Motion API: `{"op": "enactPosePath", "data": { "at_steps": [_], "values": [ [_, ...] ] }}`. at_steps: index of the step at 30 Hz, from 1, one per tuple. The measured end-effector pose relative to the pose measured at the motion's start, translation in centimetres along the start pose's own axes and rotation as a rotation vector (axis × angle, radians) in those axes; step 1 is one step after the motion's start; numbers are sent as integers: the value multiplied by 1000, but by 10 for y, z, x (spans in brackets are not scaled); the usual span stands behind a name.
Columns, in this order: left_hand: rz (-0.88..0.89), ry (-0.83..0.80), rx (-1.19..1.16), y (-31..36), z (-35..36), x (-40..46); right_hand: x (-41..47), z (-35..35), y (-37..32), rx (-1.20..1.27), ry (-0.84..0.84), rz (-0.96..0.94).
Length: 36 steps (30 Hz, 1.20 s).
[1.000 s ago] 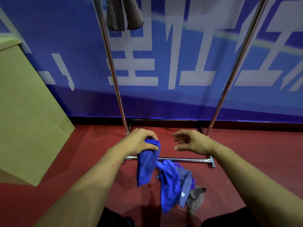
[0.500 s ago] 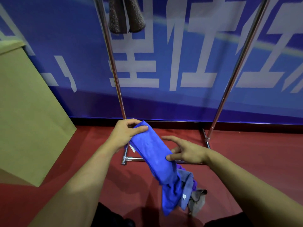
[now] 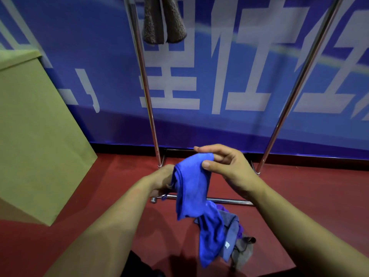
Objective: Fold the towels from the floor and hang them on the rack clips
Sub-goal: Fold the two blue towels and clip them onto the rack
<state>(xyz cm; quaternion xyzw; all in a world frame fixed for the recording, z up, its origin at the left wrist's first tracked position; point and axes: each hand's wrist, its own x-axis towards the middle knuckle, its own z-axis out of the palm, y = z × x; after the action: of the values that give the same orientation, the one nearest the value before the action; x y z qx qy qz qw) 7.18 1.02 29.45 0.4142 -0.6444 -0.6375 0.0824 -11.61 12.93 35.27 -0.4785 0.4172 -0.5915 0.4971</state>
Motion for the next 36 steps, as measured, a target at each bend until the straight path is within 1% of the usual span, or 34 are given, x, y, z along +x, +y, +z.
{"op": "enactPosePath", "data": {
  "at_steps": [1, 4, 6, 8, 10, 11, 12, 13, 14, 15, 16, 18, 19, 22, 23, 26, 28, 30, 31, 32, 35, 36],
  "values": [
    [-19, -35, -4, 0, 3, -1, 1, -1, -1, 35, 11, -8],
    [-124, -3, -170, -3, 10, -4, 1, -4, -1, 70, 68, -10],
    [-181, -34, -257, -4, 16, -2, 1, -6, -1, 54, 120, -16],
    [-221, -20, -271, -18, 15, 12, 0, -5, -1, 50, 157, -26],
    [-237, -7, -164, -16, 21, 11, 0, -3, -1, 25, 202, -41],
    [-187, -8, -107, -9, 27, 9, 0, -4, -1, -4, 232, -48],
    [-95, -31, -83, 2, 34, 6, 1, -5, -1, -47, 265, -55],
    [-6, 1, -89, 14, 41, 3, 1, -6, -1, -93, 298, -61],
    [78, 71, -128, 25, 47, 1, 2, -9, -1, -139, 331, -67],
    [149, 146, -213, 34, 51, 0, 3, -11, 0, -182, 363, -67],
    [191, 184, -319, 42, 52, -2, 3, -13, 1, -223, 397, -67],
    [229, 165, -507, 48, 52, 2, 4, -15, 4, -277, 452, -70],
    [263, 175, -510, 49, 52, 4, 4, -16, 6, -293, 471, -77],
    [411, 314, -282, 42, 57, 8, 6, -17, 10, -300, 470, -79],
    [447, 354, -244, 40, 59, 8, 6, -17, 10, -303, 465, -75],
    [483, 403, -261, 43, 62, 9, 6, -19, 8, -239, 468, -65],
    [481, 413, -270, 45, 61, 8, 6, -20, 6, -157, 508, -63],
    [477, 414, -299, 45, 61, 8, 8, -22, 7, -143, 550, -31],
    [474, 412, -328, 45, 60, 8, 8, -23, 8, -130, 539, 4],
    [472, 405, -368, 45, 60, 8, 8, -24, 9, -95, 489, 53],
    [453, 365, -500, 48, 57, 6, 3, -21, 11, 5, 218, 214],
    [445, 362, -529, 48, 56, 6, 2, -19, 10, -4, 170, 242]
  ]
}}
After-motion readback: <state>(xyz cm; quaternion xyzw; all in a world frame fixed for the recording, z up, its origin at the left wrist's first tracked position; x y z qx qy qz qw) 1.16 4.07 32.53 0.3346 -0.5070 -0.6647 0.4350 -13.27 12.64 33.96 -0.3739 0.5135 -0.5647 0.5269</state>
